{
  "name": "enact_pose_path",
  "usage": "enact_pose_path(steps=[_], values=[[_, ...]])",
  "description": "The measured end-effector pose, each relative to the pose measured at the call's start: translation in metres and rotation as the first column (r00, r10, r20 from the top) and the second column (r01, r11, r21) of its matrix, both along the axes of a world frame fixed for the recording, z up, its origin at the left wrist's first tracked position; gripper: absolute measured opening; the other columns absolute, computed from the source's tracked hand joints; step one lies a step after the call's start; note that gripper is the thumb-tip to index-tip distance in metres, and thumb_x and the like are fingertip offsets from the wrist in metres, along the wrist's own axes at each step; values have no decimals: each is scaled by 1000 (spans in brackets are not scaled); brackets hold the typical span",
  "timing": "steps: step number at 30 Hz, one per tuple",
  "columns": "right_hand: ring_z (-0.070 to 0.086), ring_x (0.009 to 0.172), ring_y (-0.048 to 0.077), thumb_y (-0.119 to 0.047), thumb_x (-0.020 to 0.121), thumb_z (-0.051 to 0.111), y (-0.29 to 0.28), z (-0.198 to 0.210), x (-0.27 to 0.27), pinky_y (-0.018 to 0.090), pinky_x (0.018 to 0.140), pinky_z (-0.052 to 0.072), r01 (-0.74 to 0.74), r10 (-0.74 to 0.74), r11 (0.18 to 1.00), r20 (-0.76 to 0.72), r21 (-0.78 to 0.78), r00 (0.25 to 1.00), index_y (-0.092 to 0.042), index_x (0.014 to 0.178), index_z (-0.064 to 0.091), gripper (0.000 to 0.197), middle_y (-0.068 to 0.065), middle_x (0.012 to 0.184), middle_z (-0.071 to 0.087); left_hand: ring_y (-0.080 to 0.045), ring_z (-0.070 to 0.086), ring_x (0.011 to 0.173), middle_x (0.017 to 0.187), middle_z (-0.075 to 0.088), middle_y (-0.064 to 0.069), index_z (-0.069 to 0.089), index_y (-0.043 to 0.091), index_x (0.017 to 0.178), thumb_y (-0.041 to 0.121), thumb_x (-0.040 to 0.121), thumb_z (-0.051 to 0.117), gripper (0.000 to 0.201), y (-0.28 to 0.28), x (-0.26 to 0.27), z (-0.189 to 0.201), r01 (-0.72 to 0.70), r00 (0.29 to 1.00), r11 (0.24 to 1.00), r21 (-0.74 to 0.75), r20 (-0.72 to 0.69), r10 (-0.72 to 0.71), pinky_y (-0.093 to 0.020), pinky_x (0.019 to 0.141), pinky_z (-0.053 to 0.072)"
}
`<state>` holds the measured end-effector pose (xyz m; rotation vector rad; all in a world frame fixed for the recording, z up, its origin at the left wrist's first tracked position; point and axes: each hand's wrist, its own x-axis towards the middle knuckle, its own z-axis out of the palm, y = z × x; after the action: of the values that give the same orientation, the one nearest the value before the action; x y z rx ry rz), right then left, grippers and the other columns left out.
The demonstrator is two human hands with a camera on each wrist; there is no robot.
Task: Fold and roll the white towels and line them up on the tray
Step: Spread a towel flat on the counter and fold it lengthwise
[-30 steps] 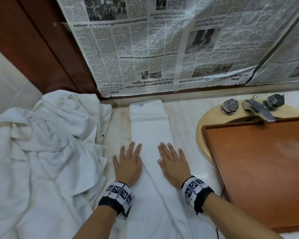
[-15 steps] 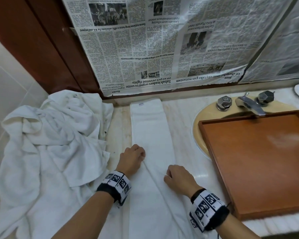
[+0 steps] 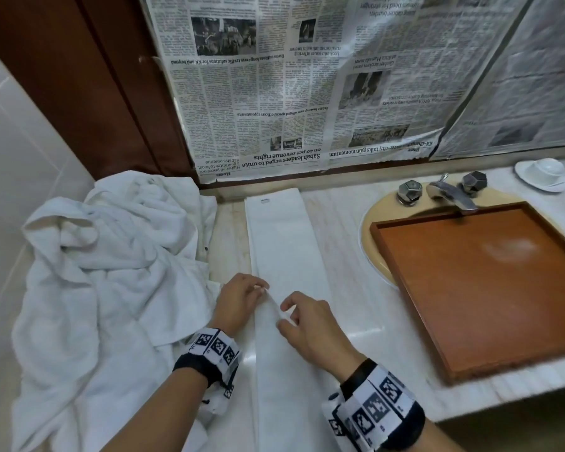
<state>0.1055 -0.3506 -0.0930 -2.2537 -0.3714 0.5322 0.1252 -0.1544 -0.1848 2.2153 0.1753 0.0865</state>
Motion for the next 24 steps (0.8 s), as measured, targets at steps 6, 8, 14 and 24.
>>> enact_pose_path(steps=[6, 8, 14, 24], values=[[51, 74, 13, -23, 89, 60, 24, -36, -33, 26, 71, 48, -54, 56, 998, -148, 13, 987, -21, 125, 46, 39, 0, 83, 56, -17, 62, 100, 103, 68, 0, 74, 17, 96, 2, 92, 61, 20, 5, -12, -2, -98, 993, 988, 118, -60, 105, -21, 93, 42], [52, 83, 17, -25, 90, 57, 24, -50, -41, 30, 76, 47, -103, 89, 992, -180, -66, 980, -19, 128, 43, 42, 4, 94, 57, -16, 61, 100, 104, 68, -1, 75, 15, 97, 2, 92, 62, 19, 5, -15, -3, -83, 994, 986, 144, -66, 93, -18, 91, 39], [57, 95, 27, -23, 93, 52, 26, -56, -46, 36, 78, 48, -170, 146, 970, -144, -173, 979, -14, 128, 43, 37, 11, 103, 60, -14, 63, 101, 111, 69, -1, 74, 14, 107, 3, 95, 56, 24, 3, -17, -5, -115, 985, 984, 133, -110, 130, -15, 92, 40], [62, 83, 24, -49, 94, 56, -1, -31, 4, 31, 72, 49, -335, 250, 893, -288, -301, 924, -19, 109, 56, 33, 8, 107, 63, -22, 51, 119, 125, 56, -3, 60, 12, 125, 19, 94, 60, 31, 2, -14, -17, -59, 995, 977, 207, -68, 75, -23, 101, 34]])
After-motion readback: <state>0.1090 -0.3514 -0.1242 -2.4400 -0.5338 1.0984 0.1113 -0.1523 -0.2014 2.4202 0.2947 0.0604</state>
